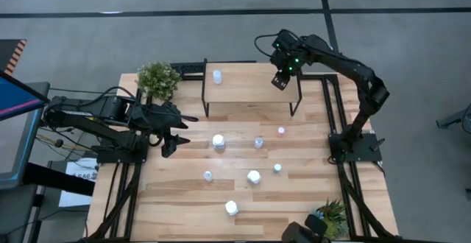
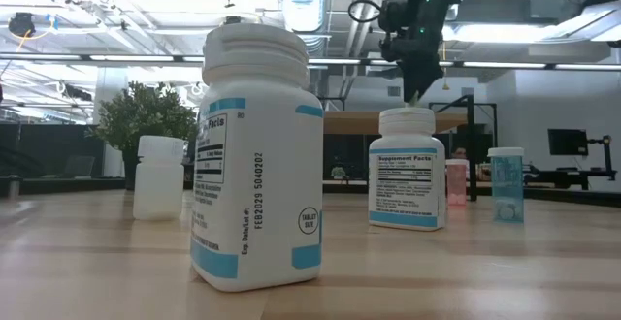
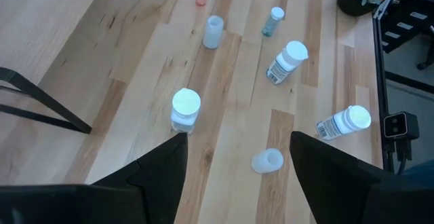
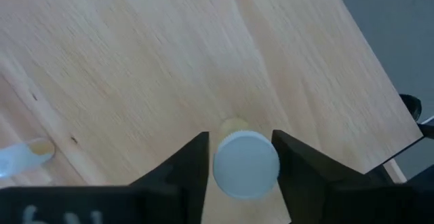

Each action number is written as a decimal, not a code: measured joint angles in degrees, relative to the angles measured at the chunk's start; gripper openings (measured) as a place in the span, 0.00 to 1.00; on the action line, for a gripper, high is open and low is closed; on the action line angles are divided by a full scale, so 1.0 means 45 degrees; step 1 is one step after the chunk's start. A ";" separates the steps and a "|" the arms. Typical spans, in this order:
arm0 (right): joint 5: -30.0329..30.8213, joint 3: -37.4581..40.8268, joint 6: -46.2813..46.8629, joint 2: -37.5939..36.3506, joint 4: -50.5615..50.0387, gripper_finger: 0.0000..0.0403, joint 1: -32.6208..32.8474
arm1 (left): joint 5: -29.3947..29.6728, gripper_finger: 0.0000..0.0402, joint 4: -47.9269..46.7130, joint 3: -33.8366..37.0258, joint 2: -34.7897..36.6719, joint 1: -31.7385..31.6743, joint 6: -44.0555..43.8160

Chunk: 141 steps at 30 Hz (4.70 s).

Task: Pick and place medicine bottles onto shelf by color
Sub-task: Put the yellow transparent pill bottle on the shelf, then put the pink transparent pill bottle on the shelf

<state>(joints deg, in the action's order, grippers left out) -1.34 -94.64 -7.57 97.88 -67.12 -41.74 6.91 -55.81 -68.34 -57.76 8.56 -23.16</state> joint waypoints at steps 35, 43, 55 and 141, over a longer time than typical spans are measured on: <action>-0.0024 -0.0538 0.3548 -0.5408 -0.4234 0.57 0.2655 | -0.0004 0.61 -0.0005 0.0000 0.0000 0.0000 -0.0007; -0.0049 0.4028 0.5942 -0.8218 -0.1759 0.56 0.4786 | -0.0004 0.61 -0.0005 0.0000 0.0003 0.0000 -0.0005; -0.0049 0.9032 0.4716 -0.8804 0.2201 0.56 0.7470 | -0.0004 0.61 -0.0003 0.0000 0.0002 0.0000 -0.0015; 0.0970 0.6960 0.0992 -0.2820 0.2628 0.28 0.7028 | 0.0331 0.61 0.0058 -0.0005 0.0000 -0.0002 -0.0027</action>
<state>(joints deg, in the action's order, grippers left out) 3.02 -63.32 -3.11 85.19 -55.29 -10.11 8.40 -55.55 -68.36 -57.76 8.55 -23.28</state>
